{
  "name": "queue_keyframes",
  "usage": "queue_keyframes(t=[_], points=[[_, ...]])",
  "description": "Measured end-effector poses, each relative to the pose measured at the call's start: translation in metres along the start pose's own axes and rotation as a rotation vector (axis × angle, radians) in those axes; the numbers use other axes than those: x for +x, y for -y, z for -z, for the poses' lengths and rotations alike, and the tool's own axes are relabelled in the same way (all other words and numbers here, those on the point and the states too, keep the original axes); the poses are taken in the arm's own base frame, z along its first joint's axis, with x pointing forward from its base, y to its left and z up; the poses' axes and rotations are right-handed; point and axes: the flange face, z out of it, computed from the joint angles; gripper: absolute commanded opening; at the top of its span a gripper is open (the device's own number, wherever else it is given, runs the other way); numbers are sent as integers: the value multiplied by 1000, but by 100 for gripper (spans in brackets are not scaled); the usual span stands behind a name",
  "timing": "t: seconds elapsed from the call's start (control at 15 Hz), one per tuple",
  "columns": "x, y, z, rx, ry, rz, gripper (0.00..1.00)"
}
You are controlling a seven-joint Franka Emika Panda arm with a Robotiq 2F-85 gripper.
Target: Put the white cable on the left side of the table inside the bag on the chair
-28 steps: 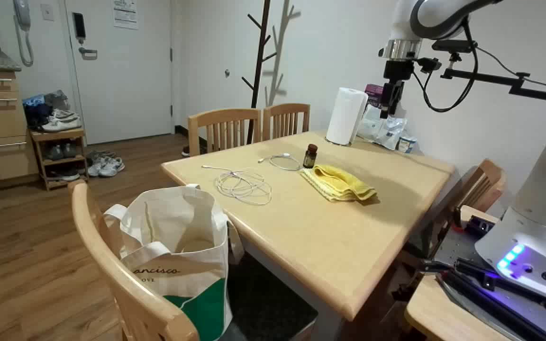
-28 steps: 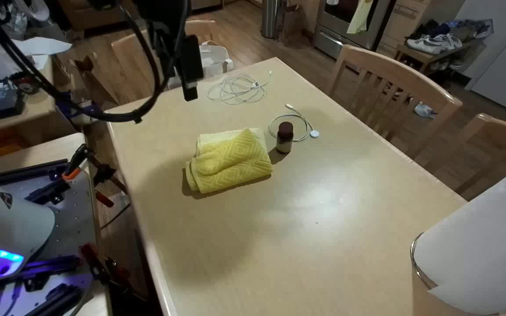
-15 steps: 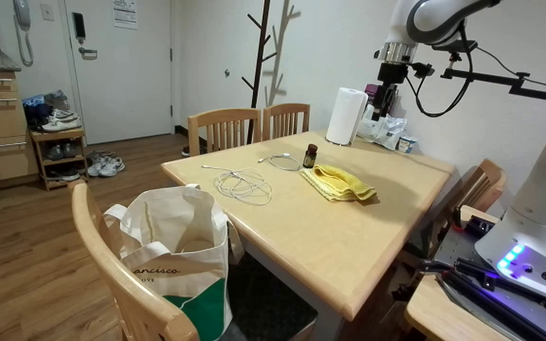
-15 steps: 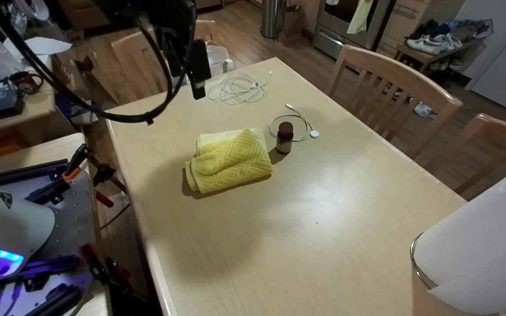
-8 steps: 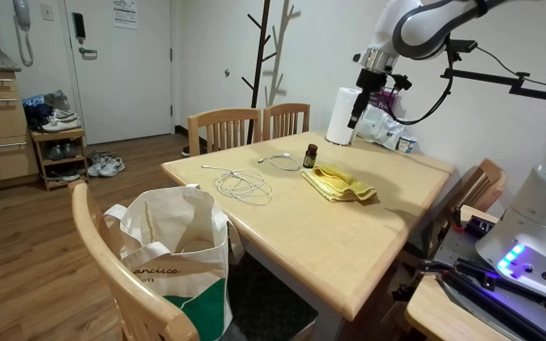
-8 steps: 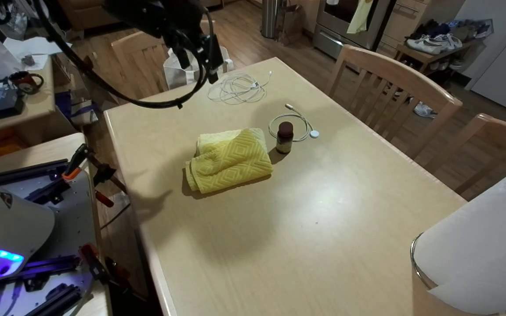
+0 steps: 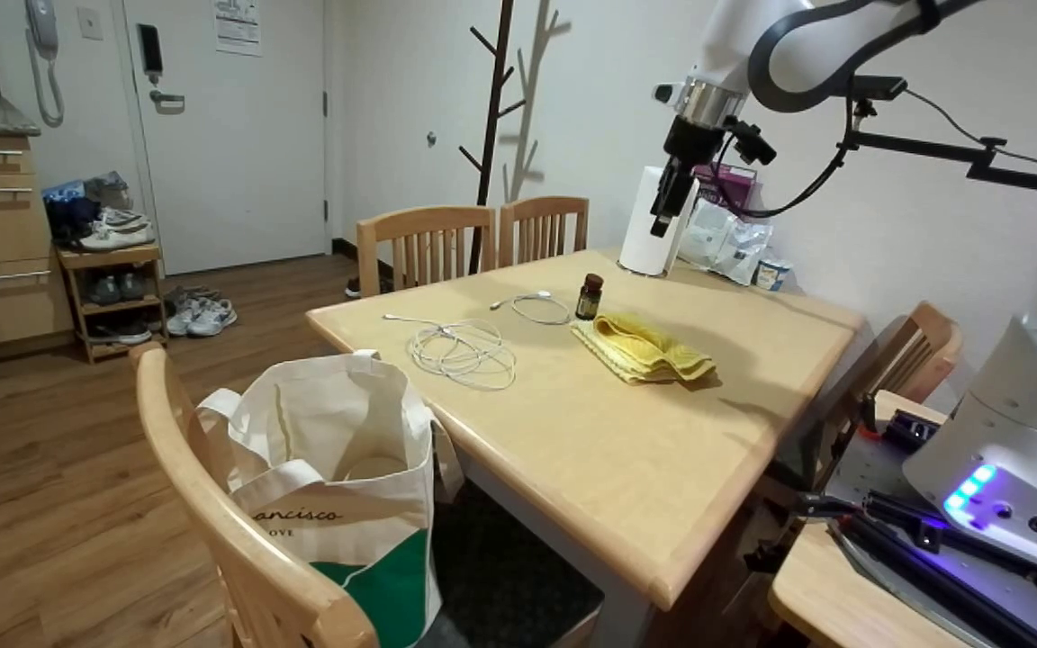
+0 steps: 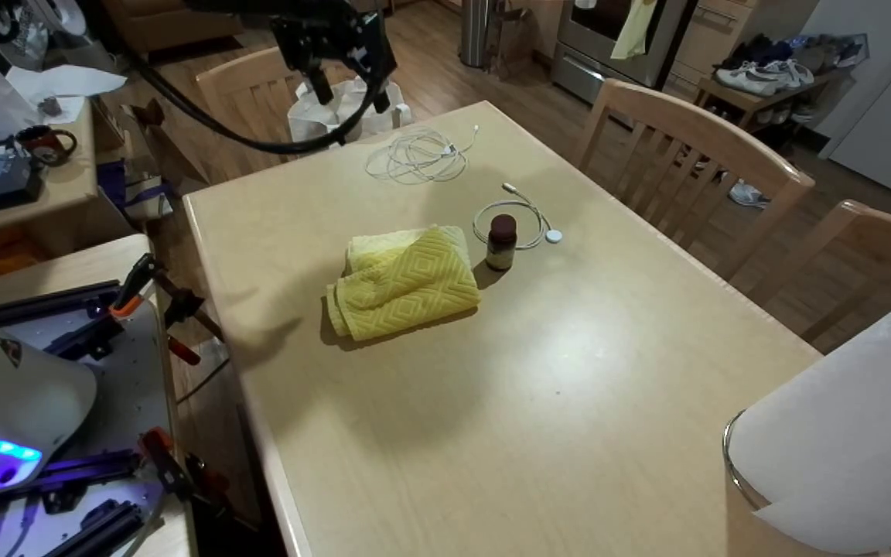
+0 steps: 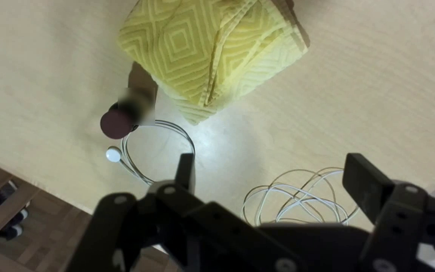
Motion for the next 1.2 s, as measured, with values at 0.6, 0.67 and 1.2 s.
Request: queue_keyframes(t=[0.6,0.67,1.2], points=[[88,87,-34,-93,7,438,100],[95,88,-51,-88,28,486,100],[101,95,-65,-61,38,571,100]])
